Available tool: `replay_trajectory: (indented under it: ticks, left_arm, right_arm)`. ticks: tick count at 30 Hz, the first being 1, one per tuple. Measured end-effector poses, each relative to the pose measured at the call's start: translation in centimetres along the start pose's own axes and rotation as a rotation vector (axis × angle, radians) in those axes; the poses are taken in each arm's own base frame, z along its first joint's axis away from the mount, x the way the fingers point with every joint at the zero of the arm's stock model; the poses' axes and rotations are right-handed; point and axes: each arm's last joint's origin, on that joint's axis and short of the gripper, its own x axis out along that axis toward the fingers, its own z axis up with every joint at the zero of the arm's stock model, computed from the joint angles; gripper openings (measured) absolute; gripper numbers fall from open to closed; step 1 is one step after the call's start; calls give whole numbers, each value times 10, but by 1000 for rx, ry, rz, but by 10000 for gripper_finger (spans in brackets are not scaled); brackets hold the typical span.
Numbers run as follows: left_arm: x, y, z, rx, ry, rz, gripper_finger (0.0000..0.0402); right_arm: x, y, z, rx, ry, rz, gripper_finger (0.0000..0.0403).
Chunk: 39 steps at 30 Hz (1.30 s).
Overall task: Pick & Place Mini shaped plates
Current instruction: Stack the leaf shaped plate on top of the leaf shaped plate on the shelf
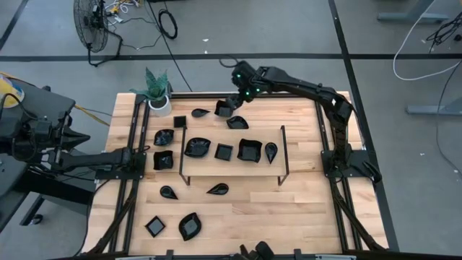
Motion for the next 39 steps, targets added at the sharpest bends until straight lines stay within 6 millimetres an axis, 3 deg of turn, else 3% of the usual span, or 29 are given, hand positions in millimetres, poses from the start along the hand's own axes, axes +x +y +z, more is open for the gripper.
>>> replay_trajectory:
  ticks: [8,11,18,28,39]
  left_arm:
    - [0,0,0,0,0,0,18]
    - [0,0,0,0,0,0,18]
    - [0,0,0,0,0,0,18]
    - [0,0,0,0,0,0,18]
    - [0,0,0,0,0,0,18]
  right_arm:
    - [2,0,0,18,-10,4,236]
    - [13,-4,-6,32,1,-1,236]
    - [42,-21,-29,22,109,-12,236]
    - [56,-48,-37,55,154,35,236]
    - [84,-54,-41,-144,192,84,236]
